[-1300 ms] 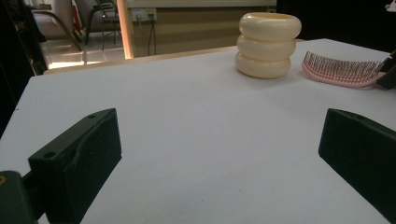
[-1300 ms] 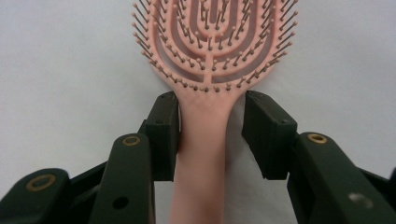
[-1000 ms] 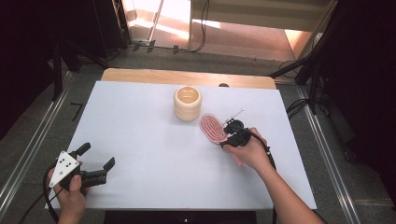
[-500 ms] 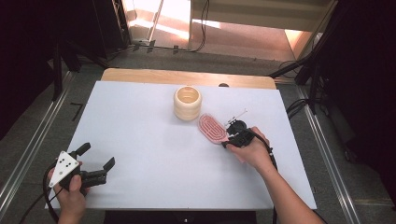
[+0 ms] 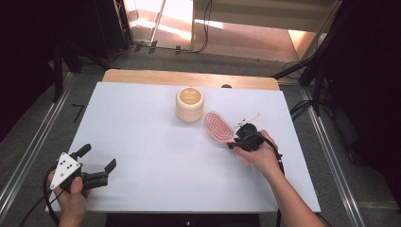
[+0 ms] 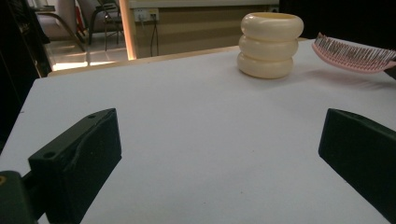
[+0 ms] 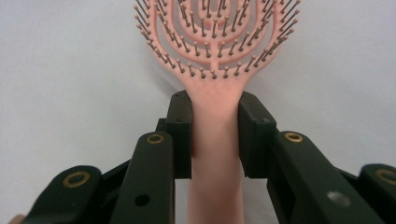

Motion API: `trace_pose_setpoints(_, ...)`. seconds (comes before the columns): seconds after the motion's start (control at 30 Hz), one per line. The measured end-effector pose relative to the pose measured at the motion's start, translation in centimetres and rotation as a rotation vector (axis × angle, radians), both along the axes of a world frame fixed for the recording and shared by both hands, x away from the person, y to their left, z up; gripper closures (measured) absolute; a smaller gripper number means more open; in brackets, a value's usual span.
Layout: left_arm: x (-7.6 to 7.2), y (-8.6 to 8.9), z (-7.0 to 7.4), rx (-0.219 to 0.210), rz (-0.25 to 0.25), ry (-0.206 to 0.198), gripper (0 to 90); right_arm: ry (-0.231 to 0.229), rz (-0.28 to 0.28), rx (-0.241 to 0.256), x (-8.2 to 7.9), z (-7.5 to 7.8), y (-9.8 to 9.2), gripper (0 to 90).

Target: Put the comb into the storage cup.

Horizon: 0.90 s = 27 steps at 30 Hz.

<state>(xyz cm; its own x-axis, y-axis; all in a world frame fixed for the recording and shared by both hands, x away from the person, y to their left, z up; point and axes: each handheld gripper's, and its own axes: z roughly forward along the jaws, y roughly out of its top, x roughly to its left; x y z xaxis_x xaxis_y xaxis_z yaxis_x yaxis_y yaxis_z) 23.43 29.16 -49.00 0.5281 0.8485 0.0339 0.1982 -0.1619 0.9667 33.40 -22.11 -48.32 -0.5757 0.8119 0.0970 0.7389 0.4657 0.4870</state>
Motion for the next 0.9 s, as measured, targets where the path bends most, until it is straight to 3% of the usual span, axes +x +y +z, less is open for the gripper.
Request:
trace_pose_setpoints(0.17,0.3,-0.8,0.3,0.022,-0.026,0.000,0.0,-0.032,0.001,0.024,-0.5,0.4,-0.2,67.9)
trace_pose_setpoints(0.27,0.7,-1.0,0.7,-0.002,-0.039,0.012,0.0,-0.043,0.008,0.028,-0.6,0.5,-0.3,67.9)
trace_pose_setpoints(0.5,1.0,-2.2,1.5,0.016,-0.074,0.011,0.0,-0.098,0.012,0.065,-1.3,1.1,-0.5,67.9)
trace_pose_setpoints(0.67,1.3,-3.4,2.6,0.006,-0.111,-0.001,0.0,-0.151,0.035,0.099,-1.9,1.5,-0.4,67.9)
trace_pose_setpoints(0.9,1.9,-5.6,3.8,-0.004,-0.169,-0.018,0.0,-0.182,0.036,0.116,-2.6,1.6,-0.5,67.9)
